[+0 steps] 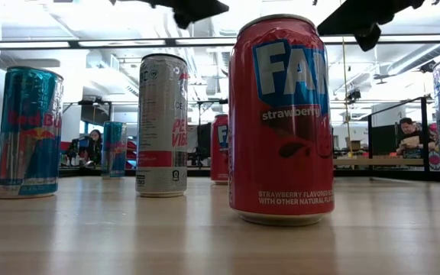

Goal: Place canned beverage on shelf
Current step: Put the top white soda can on the shelf

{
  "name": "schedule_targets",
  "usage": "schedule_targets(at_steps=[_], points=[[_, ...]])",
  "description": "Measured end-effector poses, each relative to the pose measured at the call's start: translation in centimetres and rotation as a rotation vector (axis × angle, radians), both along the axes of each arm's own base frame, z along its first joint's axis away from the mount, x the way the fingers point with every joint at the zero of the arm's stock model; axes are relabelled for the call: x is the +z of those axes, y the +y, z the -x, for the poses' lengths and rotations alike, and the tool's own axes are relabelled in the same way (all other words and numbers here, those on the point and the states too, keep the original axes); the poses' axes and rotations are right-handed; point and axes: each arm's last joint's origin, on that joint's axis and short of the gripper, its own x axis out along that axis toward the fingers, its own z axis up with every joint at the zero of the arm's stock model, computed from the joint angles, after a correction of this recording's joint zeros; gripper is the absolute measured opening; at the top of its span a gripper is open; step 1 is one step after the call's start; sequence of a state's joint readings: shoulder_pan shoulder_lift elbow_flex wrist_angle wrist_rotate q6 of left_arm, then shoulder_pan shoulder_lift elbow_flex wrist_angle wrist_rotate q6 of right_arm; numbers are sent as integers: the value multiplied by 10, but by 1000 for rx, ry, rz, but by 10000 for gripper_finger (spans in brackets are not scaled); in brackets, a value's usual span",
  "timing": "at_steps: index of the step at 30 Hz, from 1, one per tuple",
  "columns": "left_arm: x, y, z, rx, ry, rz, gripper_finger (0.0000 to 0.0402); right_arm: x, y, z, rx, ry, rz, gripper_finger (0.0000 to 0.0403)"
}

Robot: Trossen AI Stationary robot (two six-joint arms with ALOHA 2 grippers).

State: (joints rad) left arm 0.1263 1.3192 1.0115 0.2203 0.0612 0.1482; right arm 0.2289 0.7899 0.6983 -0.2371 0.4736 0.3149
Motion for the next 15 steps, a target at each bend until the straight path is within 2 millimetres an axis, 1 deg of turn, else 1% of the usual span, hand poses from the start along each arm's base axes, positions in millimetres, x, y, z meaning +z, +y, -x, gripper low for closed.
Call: schedule_targets(at_steps=[3,6,8,12,15], points=[[-16,-14,18,-41,-44,-15,206,-2,-6,-6,-35,3,1,9],[-35,-27,34,-85,-64,-34,203,-7,-12,-12,-70,28,5,9],[-46,-33,45,-108,-79,-39,201,-9,-15,-15,-89,40,7,9],[-61,-38,66,-126,-89,-31,201,-12,-21,-21,-119,43,5,9],[-65,-37,78,-105,-124,-15,201,-14,-28,-26,-148,42,12,9]])
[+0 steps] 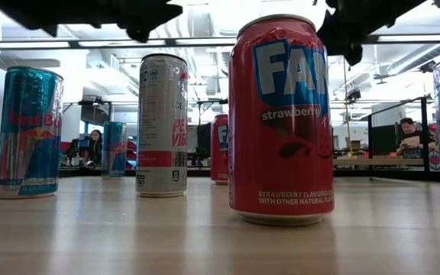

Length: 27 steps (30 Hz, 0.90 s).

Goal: Place canned beverage on shelf
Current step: Put the top white soda can on the shelf

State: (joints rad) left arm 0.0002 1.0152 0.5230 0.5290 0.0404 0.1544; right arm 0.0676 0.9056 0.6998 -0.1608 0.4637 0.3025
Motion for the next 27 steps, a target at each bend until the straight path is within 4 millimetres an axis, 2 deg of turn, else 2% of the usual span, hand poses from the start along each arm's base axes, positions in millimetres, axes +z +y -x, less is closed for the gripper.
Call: schedule_targets(at_steps=[5,9,14,21,27], points=[[2,3,19,116,-79,19,200,-1,-10,-5,-39,-8,15,9],[6,5,26,169,-113,22,200,1,-14,-8,-53,7,27,9],[8,8,26,248,-122,25,200,8,-18,-19,-53,62,58,9],[6,9,23,298,-104,26,200,8,-25,-35,-16,235,107,9],[5,9,22,298,-100,25,200,10,-43,-46,-7,363,70,9]])
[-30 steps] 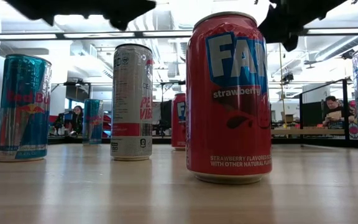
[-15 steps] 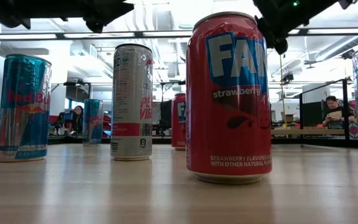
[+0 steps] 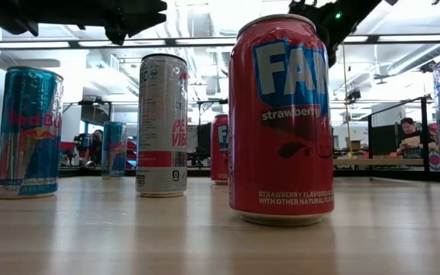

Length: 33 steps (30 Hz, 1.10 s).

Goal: Place canned beverage on shelf
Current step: Put the top white soda can on the shelf

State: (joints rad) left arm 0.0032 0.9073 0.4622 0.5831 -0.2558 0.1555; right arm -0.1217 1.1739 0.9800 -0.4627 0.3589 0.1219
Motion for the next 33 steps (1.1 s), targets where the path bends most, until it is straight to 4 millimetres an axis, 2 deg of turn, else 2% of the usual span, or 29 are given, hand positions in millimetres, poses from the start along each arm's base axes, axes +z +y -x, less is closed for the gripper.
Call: schedule_targets(at_steps=[5,18,33], points=[[0,0,0,0,0,0,200,0,-19,-3,-12,95,-6,9],[-1,0,0,0,8,0,201,-10,-63,-6,5,170,-19,9],[-1,0,-1,0,5,0,201,-25,-76,-20,49,166,-16,9]])
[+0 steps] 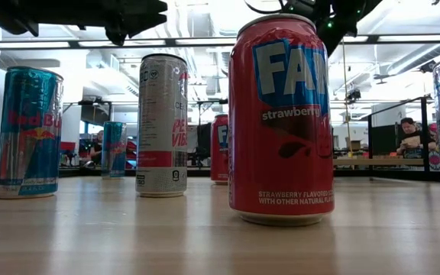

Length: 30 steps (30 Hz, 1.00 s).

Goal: Place canned beverage on shelf
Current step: Put the top white soda can on the shelf

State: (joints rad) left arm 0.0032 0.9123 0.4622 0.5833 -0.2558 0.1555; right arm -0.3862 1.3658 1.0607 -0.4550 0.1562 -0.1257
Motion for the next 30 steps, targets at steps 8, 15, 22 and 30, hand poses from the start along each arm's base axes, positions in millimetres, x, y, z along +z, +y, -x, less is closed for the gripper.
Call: schedule_targets(at_steps=[8,15,22,30], points=[[0,0,0,0,0,0,201,-5,-9,-4,8,3,29,9],[0,0,0,-1,-2,7,201,-8,-16,-6,6,-2,50,9],[0,0,0,-3,-4,25,201,-5,-14,-2,-3,-2,38,9],[-1,0,-1,-4,-5,33,201,-2,-12,6,-26,25,7,9]])
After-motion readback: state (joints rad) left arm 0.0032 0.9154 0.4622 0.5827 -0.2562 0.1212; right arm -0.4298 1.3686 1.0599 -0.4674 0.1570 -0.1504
